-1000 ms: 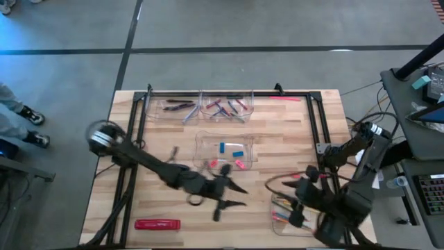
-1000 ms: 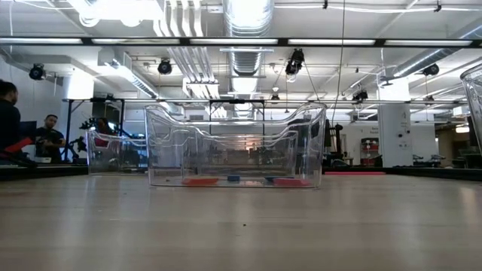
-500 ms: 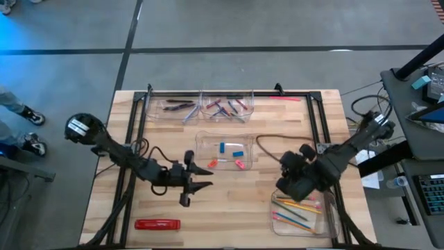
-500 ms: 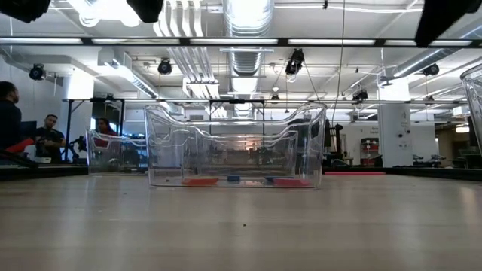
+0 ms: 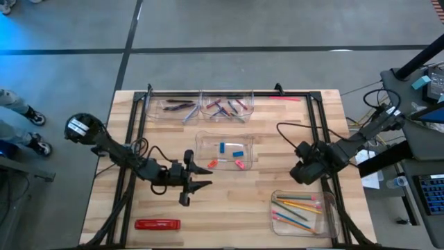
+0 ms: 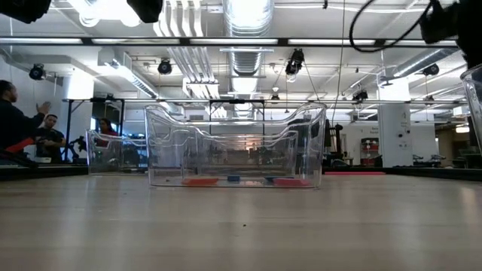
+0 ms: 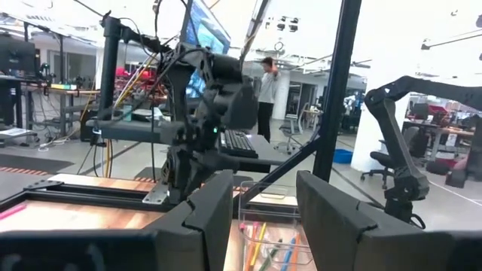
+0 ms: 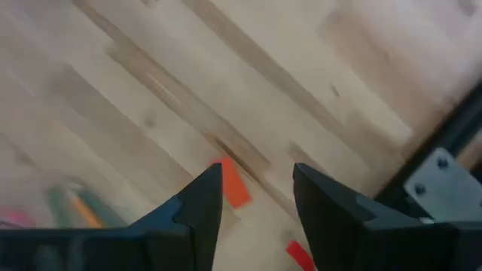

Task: Sort crayons/erasers/pens/pencils in bins
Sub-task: Put the orange eraser into the middle transparent bin

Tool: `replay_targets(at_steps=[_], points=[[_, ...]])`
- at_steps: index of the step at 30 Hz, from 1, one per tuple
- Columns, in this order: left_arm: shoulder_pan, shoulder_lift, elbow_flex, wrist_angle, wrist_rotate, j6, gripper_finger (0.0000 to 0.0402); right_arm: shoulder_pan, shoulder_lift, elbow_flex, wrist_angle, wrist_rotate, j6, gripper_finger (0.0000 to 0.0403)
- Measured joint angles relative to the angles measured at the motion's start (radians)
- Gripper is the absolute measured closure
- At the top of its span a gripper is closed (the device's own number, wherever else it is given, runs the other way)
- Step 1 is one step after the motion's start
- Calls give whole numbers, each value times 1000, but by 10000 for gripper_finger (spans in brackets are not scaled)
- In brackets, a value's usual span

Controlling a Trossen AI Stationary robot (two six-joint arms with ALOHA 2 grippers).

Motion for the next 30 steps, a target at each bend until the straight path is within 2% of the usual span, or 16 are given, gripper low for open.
replay_targets(at_steps=[5,12,23,30], points=[[0,0,0,-1,0,-1,270,-13,21,-87,6,-127,-4,198],[0,0,0,-7,0,-2,270,-14,48,-157,66,-136,-3,150],[0,0,0,-7,0,-3,270,-52,124,-168,187,-111,-158,168],[0,0,0,-7,0,-3,270,-122,226,-168,188,-178,-254,170]])
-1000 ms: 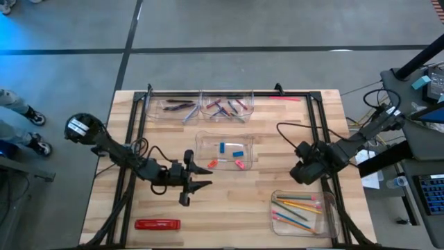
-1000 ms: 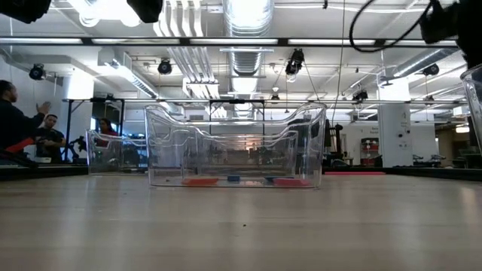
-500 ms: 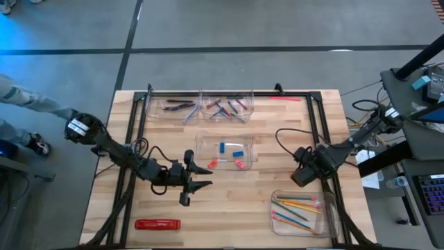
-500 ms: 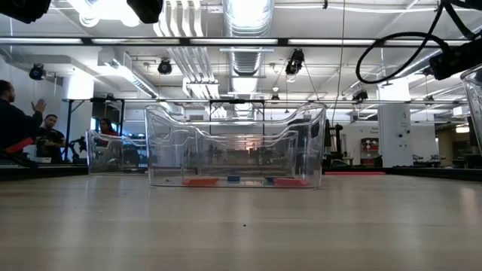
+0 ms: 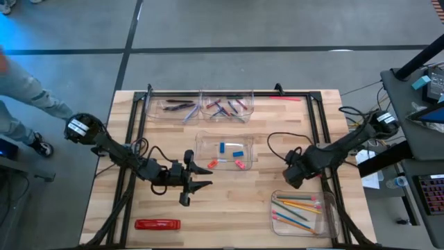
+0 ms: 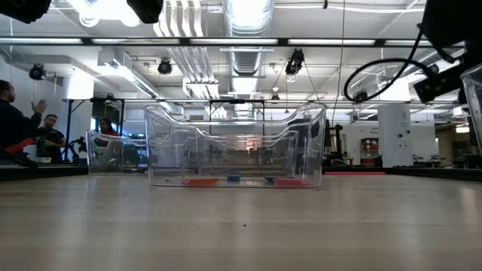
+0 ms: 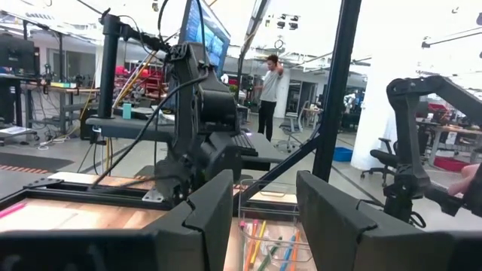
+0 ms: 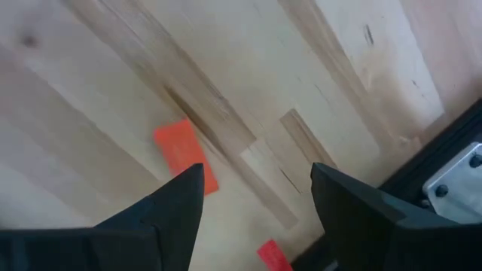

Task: Sort crayons/erasers/pens/pencils in bins
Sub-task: Put the orange eraser into the middle transparent bin

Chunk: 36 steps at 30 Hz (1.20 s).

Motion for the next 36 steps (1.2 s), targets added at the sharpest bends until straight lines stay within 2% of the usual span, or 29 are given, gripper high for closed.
replay_targets(at_steps=[8,18,36], points=[[0,0,0,-9,0,0,270,-25,109,0,56,-69,-87,170],[0,0,0,-16,0,0,270,-32,212,8,80,-76,-108,170],[2,0,1,-17,0,0,270,-122,208,5,118,-128,-191,172]])
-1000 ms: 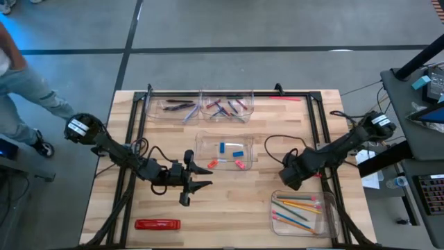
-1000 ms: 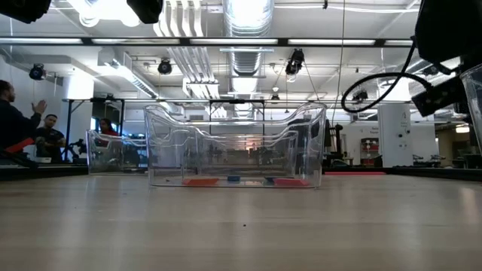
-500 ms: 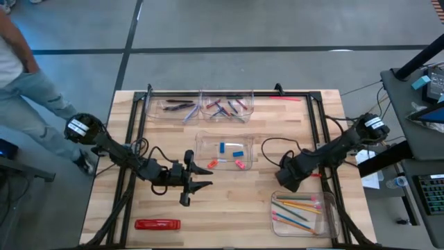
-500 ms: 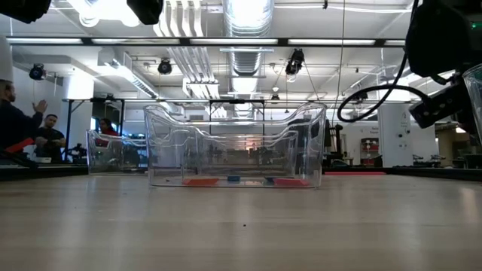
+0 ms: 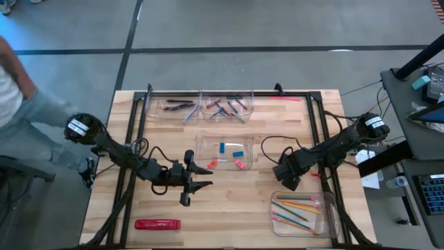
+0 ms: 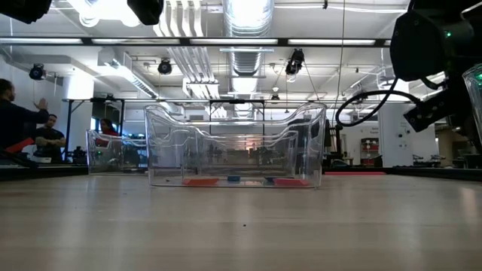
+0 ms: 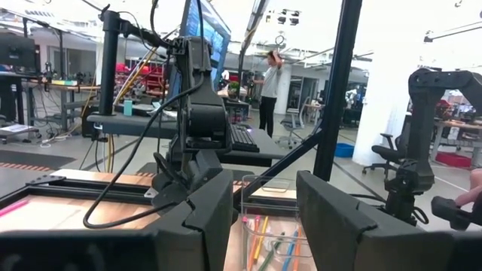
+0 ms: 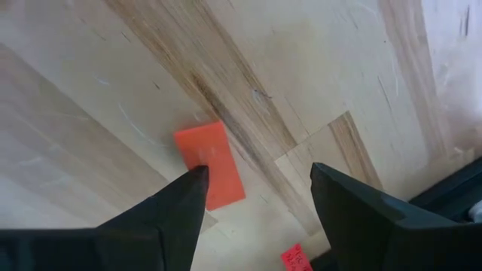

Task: Sort crayons/erasers/pens/pencils in bins
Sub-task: Put the orange eraser into the middle transparent bin

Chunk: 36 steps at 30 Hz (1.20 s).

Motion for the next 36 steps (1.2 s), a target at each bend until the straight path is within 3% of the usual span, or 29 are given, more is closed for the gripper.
replay_targets(at_steps=[23,36], points=[[2,0,0,-6,0,3,270,2,2,1,64,-110,10,177],[5,1,0,-10,0,3,270,2,4,9,68,-108,24,177]])
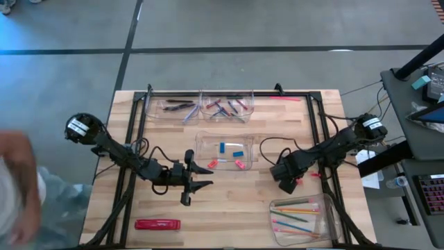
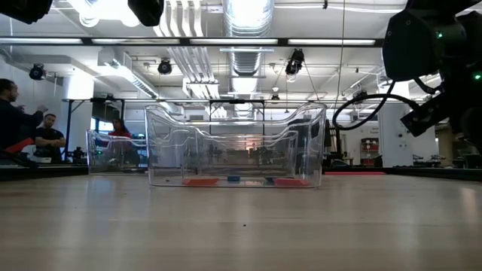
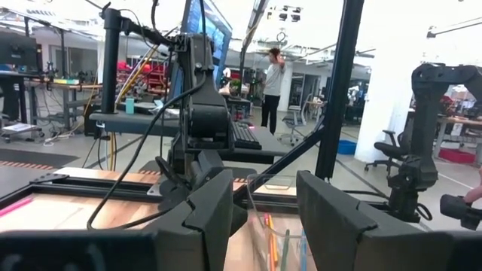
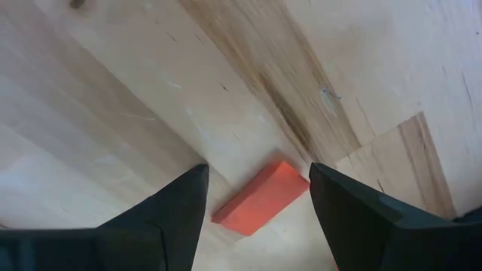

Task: Sort crayons/erasers/pens/pencils in bins
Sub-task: Put the orange eraser into the middle transparent bin

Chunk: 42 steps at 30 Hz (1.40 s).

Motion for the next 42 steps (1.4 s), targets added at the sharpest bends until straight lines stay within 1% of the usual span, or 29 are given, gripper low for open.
replay_targets(at_steps=[6,11,14,19,23,27,30,34,36,38,42], points=[[0,0,0,0,0,-1,270,0,-10,33,-47,7,-2,177],[0,0,0,0,0,-1,270,0,-69,88,-100,16,-24,177],[0,0,0,0,0,-2,270,0,-104,96,-114,14,22,177],[0,0,0,0,0,-2,270,0,-125,61,-117,-32,136,177],[0,0,0,0,0,-3,270,0,-115,22,-110,-60,183,177],[0,0,0,0,0,-3,270,0,-87,-24,-76,-80,196,177],[0,0,0,-1,0,-3,270,-1,-67,-63,-43,-122,200,177],[0,0,0,-1,0,-3,270,-2,-55,-103,-2,-139,198,178],[1,0,0,-1,0,-3,270,-2,-55,-114,11,-136,196,185],[2,0,0,-1,0,-3,270,-1,-54,-118,20,-129,195,201],[2,0,0,-1,0,-3,270,-2,-54,-120,39,-130,186,259]])
